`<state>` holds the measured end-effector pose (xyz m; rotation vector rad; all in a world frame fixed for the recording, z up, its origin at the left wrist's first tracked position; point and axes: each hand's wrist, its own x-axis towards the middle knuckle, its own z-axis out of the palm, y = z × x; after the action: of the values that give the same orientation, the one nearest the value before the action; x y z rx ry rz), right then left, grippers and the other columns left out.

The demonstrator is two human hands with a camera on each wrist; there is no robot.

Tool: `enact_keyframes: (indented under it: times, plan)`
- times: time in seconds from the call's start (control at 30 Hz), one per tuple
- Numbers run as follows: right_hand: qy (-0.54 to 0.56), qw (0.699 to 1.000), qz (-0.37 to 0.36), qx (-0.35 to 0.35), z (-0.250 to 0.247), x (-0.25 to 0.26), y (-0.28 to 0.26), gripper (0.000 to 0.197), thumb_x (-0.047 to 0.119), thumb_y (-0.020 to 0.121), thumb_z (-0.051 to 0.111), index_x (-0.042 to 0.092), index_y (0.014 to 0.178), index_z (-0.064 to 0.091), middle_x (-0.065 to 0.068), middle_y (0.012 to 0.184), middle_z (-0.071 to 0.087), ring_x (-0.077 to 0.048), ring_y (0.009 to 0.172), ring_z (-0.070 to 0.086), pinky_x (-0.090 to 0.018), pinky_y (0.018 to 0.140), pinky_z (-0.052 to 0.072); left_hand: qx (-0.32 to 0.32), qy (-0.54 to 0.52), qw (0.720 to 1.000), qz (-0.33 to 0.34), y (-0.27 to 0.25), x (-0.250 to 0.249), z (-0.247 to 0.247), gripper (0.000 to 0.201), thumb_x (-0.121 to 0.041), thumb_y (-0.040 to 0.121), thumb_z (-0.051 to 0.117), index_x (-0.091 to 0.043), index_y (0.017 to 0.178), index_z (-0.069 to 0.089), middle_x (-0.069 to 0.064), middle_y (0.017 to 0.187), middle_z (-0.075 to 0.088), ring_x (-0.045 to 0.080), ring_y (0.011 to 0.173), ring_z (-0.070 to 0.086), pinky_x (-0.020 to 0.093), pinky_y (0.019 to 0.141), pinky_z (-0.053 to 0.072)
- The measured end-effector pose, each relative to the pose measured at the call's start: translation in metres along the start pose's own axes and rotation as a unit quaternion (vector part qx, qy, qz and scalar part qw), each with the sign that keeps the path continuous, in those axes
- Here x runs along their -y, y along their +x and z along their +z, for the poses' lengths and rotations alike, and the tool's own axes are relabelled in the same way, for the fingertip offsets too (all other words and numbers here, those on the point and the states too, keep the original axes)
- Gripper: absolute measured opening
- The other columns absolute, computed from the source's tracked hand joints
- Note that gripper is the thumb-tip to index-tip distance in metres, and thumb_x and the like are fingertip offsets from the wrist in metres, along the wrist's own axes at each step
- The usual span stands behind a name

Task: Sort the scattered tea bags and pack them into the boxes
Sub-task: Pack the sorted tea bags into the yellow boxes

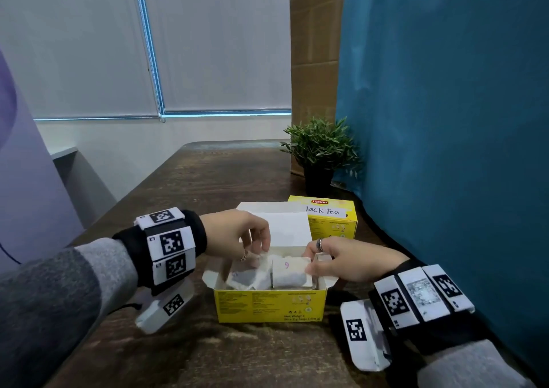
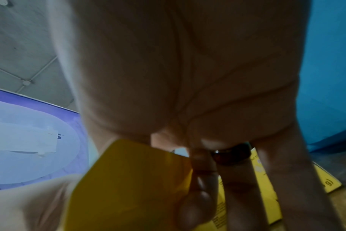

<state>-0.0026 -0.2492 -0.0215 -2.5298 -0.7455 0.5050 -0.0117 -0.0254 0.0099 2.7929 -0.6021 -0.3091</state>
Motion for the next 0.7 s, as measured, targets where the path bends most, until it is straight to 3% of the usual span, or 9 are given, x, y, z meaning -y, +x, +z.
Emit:
enact_keyframes:
  times: [0.13,0.2,0.33,0.4,0.5,0.6,0.63,0.7]
  plan:
    - [0.022,1.0,0.006,-0.013,0.0,0.001,-0.002,0.016,0.035,0.093,0.052,0.02,0.097,0.059,0.014,0.064,0.048,-0.008,0.063,0.046,-0.024,0.062,0.037,0.004,0.045,0.999,-0.009,0.004,0.004,0.007,0.031,-0.02,0.07,0.079,-0.033,0.075,0.051,-0.016,0.079,0.057,0.008,0.068,0.052,0.026,0.067,0.045]
    - [0.017,1.0,0.003,-0.023,-0.001,0.005,-0.006,0.018,0.034,0.094,0.052,0.018,0.097,0.059,0.013,0.059,0.046,-0.004,0.054,0.042,-0.018,0.054,0.034,0.009,0.066,0.997,-0.032,0.007,0.007,0.012,0.032,-0.026,0.066,0.082,-0.028,0.08,0.054,-0.011,0.078,0.058,0.008,0.066,0.05,0.024,0.064,0.043]
    - [0.008,1.0,0.005,-0.028,-0.003,0.01,-0.01,0.025,0.036,0.092,0.054,0.015,0.105,0.06,-0.007,0.096,0.049,-0.016,0.082,0.045,-0.032,0.076,0.042,0.001,0.022,0.998,-0.058,0.005,0.007,0.002,0.033,-0.026,0.073,0.077,-0.024,0.1,0.057,-0.008,0.083,0.062,0.007,0.068,0.054,0.022,0.064,0.044]
    - [0.019,1.0,0.014,-0.011,-0.002,0.01,-0.01,0.019,0.038,0.089,0.059,0.02,0.093,0.062,-0.001,0.097,0.059,-0.013,0.086,0.05,-0.038,0.088,0.046,-0.044,-0.035,0.996,-0.075,-0.002,0.014,-0.011,0.029,-0.03,0.078,0.073,-0.025,0.102,0.058,-0.009,0.083,0.062,0.008,0.067,0.056,0.02,0.063,0.046]
    - [0.008,0.999,0.044,0.001,0.001,0.012,-0.008,0.017,0.039,0.08,0.068,0.027,0.075,0.057,0.011,0.077,0.059,-0.011,0.074,0.054,-0.034,0.073,0.05,-0.109,-0.045,0.986,-0.118,-0.022,0.041,-0.029,0.023,-0.03,0.082,0.069,-0.021,0.102,0.061,-0.009,0.082,0.061,0.01,0.064,0.06,0.02,0.063,0.047]
    - [-0.037,0.998,0.049,-0.006,0.002,0.018,-0.002,0.018,0.034,0.08,0.068,0.029,0.079,0.051,0.011,0.083,0.059,-0.006,0.075,0.058,-0.026,0.07,0.049,-0.146,-0.063,0.972,-0.175,-0.043,0.081,-0.039,0.011,-0.026,0.083,0.068,-0.021,0.09,0.062,-0.006,0.08,0.064,0.006,0.043,0.058,0.022,0.057,0.048]
    - [-0.044,0.998,0.047,-0.008,0.003,0.021,-0.001,0.016,0.033,0.082,0.066,0.03,0.083,0.05,0.012,0.082,0.059,0.004,0.069,0.058,-0.017,0.061,0.048,-0.149,-0.069,0.968,-0.191,-0.048,0.096,-0.041,0.009,-0.025,0.084,0.068,-0.021,0.088,0.061,-0.005,0.08,0.064,0.005,0.037,0.056,0.02,0.051,0.046]
    - [-0.038,0.998,0.051,0.001,0.004,0.025,0.002,0.012,0.029,0.086,0.061,0.03,0.093,0.05,0.011,0.076,0.06,0.008,0.05,0.055,-0.01,0.046,0.041,-0.136,-0.086,0.959,-0.232,-0.054,0.124,-0.041,0.007,-0.023,0.084,0.067,-0.023,0.086,0.06,-0.002,0.082,0.064,0.006,0.034,0.052,0.018,0.042,0.039]
